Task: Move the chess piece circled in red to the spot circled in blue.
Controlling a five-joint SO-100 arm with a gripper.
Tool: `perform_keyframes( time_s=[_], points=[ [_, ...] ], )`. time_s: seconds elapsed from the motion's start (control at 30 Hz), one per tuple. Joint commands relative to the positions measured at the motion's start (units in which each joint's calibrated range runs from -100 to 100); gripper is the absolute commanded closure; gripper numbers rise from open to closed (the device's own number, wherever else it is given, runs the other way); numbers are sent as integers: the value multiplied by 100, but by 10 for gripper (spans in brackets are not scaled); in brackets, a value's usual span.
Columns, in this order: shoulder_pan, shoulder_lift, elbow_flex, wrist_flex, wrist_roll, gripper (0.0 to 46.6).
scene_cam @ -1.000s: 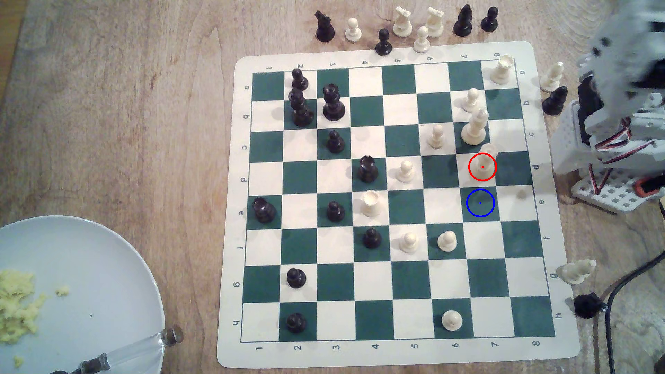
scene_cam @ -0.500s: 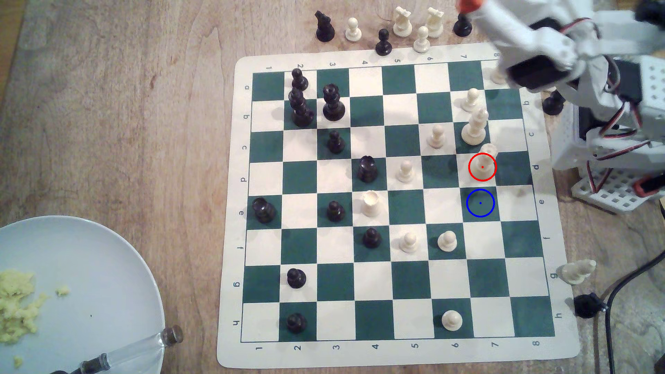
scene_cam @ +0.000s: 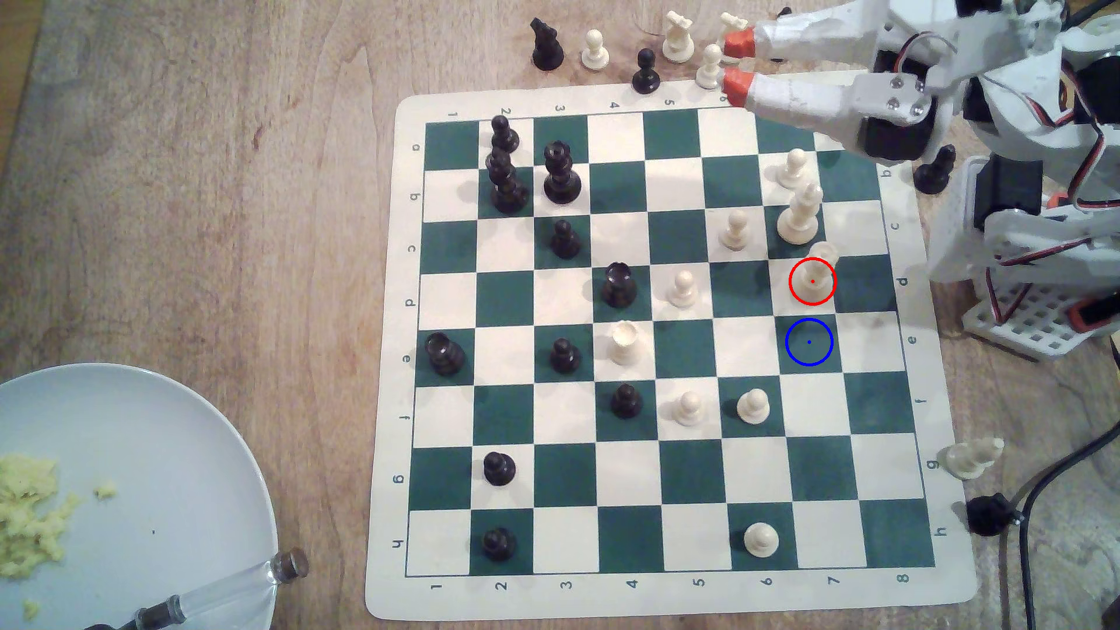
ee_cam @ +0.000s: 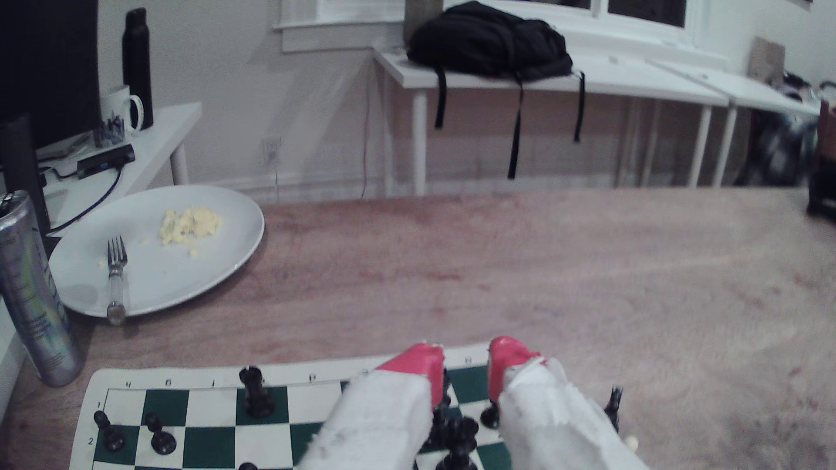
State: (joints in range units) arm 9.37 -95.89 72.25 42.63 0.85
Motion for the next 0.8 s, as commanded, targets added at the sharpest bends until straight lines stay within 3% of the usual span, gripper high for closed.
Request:
perform_keyframes(
  time_s=[0.0, 0.27, 0.43, 0.6, 0.7, 0.77],
  points=[
    [37, 617, -1269, 1233, -317, 410],
    [-330, 965, -1913, 3133, -410, 394],
    [-620, 1635, -2475, 4206, -596, 340],
    [-737, 1949, -2384, 4615, -606, 340],
    [-721, 2238, -2384, 4697, -723, 339],
    [-745, 2535, -2393, 4803, -928, 299]
  ],
)
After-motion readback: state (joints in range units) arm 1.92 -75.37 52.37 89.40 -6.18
